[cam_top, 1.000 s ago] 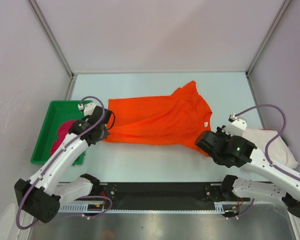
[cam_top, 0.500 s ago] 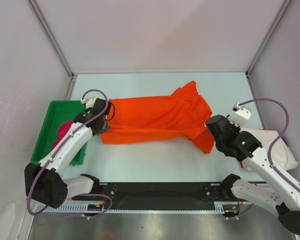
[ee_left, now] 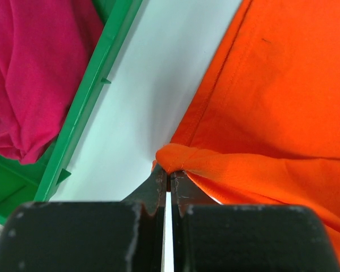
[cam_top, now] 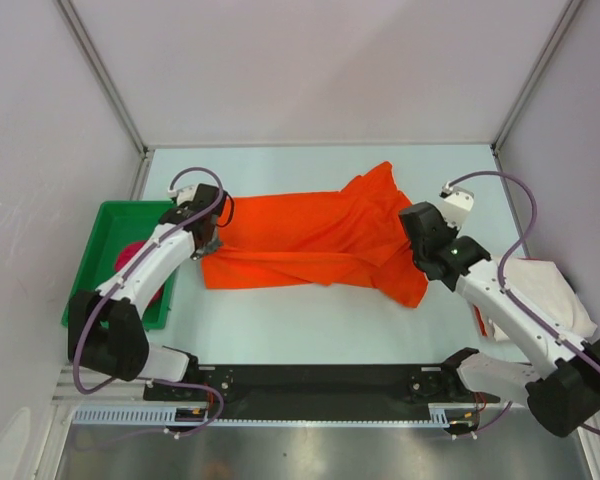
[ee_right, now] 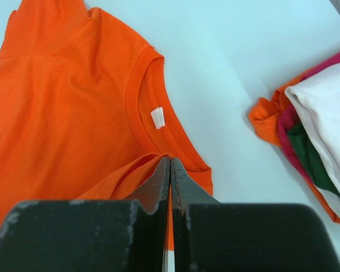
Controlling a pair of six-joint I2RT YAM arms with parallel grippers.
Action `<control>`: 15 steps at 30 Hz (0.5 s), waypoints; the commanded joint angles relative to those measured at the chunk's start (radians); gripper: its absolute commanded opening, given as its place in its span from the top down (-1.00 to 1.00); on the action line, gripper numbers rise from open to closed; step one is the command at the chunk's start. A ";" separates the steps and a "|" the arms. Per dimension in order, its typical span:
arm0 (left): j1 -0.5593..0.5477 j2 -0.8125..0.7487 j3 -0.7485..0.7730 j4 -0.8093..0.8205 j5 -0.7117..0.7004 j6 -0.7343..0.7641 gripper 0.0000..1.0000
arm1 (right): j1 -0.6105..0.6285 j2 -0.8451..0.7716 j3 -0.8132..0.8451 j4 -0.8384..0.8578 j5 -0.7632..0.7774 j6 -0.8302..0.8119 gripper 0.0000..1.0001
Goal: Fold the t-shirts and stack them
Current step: Fold the flattened tshirt in 1/3 of the way
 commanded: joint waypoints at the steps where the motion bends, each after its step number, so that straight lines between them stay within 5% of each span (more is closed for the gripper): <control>1: 0.022 0.059 0.051 0.039 -0.016 -0.001 1.00 | -0.040 0.050 0.055 0.126 -0.035 -0.078 1.00; 15: 0.032 0.292 0.160 0.065 -0.025 -0.015 1.00 | -0.114 0.356 0.158 0.324 -0.118 -0.178 1.00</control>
